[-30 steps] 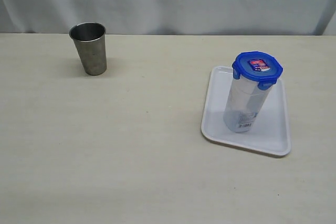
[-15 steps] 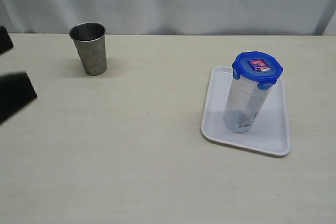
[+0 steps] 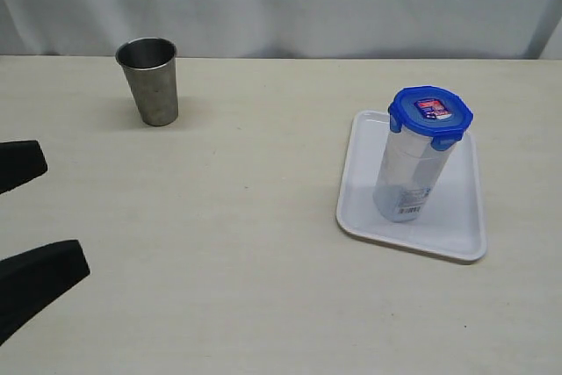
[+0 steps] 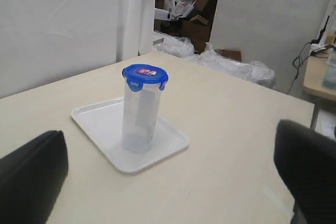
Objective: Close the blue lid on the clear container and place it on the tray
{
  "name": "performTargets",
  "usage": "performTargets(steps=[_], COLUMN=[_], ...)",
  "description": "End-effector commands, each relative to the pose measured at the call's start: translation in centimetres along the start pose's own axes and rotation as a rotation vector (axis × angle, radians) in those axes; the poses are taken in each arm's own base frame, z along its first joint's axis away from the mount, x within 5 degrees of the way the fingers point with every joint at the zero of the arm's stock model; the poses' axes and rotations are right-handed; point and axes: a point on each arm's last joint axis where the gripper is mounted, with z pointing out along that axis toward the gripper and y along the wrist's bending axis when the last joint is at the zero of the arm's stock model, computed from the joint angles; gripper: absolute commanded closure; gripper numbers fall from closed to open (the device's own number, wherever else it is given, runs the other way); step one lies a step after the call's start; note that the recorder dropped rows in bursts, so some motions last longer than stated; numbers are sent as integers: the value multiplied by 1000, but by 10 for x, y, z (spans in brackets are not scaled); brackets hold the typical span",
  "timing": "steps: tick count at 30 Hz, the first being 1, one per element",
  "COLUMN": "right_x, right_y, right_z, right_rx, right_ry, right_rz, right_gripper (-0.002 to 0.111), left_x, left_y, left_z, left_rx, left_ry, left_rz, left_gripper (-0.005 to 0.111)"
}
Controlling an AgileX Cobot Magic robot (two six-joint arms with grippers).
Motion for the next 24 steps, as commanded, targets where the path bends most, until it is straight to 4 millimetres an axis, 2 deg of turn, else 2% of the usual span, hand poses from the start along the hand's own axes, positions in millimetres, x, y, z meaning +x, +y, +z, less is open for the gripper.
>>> performTargets(steps=[1, 3, 5, 8, 11, 18, 24], right_x=[1, 1, 1, 1, 1, 1, 1], right_y=[0, 0, 0, 0, 0, 0, 0], right_z=[1, 1, 1, 1, 1, 1, 1], right_rx=[1, 1, 1, 1, 1, 1, 1], right_ry=[5, 5, 5, 5, 5, 5, 5], right_rz=[-3, -3, -3, -3, -3, -3, -3], right_gripper=[102, 102, 102, 102, 102, 102, 102], left_x=[-6, -7, -6, -1, 1, 16, 29], left_y=[-2, -2, -2, -3, -2, 2, -11], left_z=[0, 0, 0, -1, -2, -6, -15], left_rx=[10, 10, 12, -2, -40, -110, -68], left_ry=[-79, -81, -77, -17, -2, -164, -390], left_rz=[-64, -73, -124, -112, -88, -160, 9], left_gripper=[10, 34, 49, 84, 105, 107, 107])
